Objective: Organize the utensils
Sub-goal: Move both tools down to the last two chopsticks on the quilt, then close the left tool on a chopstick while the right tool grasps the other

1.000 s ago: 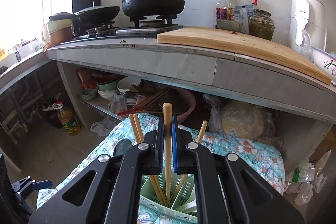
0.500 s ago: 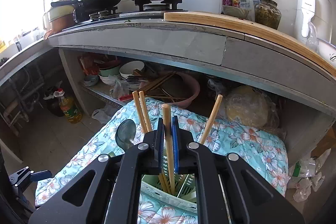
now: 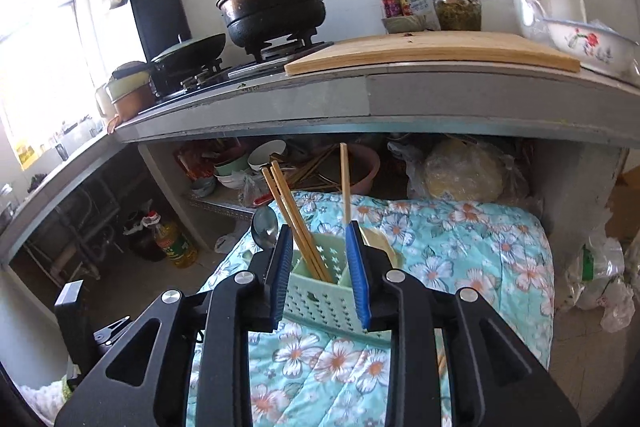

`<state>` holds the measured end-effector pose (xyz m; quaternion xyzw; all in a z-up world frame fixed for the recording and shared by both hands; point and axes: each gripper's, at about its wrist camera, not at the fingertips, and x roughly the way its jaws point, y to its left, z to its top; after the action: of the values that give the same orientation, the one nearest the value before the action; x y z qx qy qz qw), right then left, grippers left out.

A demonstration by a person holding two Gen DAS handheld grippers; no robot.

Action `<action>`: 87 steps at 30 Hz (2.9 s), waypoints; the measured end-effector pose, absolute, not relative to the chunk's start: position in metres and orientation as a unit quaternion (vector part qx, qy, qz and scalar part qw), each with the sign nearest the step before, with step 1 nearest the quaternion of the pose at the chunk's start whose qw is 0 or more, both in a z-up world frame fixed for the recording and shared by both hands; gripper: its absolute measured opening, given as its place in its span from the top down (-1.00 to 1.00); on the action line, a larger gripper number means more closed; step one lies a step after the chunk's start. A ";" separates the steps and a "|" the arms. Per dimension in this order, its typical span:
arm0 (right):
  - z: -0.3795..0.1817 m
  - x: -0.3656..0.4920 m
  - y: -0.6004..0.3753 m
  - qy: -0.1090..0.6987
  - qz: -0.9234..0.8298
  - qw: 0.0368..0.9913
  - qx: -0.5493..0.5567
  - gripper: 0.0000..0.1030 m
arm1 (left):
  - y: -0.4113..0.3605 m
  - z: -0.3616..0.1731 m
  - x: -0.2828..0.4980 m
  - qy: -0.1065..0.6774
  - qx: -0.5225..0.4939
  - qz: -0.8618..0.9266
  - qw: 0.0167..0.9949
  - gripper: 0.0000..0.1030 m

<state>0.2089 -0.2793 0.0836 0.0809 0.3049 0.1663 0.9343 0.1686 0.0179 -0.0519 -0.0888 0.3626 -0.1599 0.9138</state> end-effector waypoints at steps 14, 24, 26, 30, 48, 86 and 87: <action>-0.071 0.135 -0.393 0.451 0.081 0.847 0.269 0.42 | -0.058 -0.094 0.168 0.434 -0.029 -0.214 0.875 -0.62; -0.149 0.133 -0.384 0.499 0.112 0.794 0.329 0.44 | -0.104 -0.120 0.163 0.471 0.022 -0.227 0.852 -0.62; -0.153 0.135 -0.385 0.501 0.114 0.793 0.329 0.49 | -0.108 -0.122 0.164 0.475 0.028 -0.225 0.850 -0.62; -0.157 0.138 -0.387 0.498 0.122 0.790 0.335 0.61 | -0.116 -0.125 0.165 0.484 0.049 -0.212 0.848 -0.62; -0.163 0.142 -0.389 0.496 0.135 0.788 0.338 0.79 | -0.138 -0.137 0.165 0.492 0.106 -0.187 0.844 -0.62; -0.165 0.114 -0.422 0.472 0.101 0.792 0.375 0.87 | -0.225 -0.131 0.184 0.515 0.036 -0.347 0.783 0.10; -0.165 0.114 -0.423 0.471 0.101 0.791 0.376 0.87 | -0.232 -0.135 0.184 0.522 0.038 -0.351 0.777 0.16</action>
<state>0.1141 -0.4225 -0.1655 0.3761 0.4714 0.1015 0.7912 0.1836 -0.2319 -0.1348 0.0382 0.5220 -0.3507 0.7765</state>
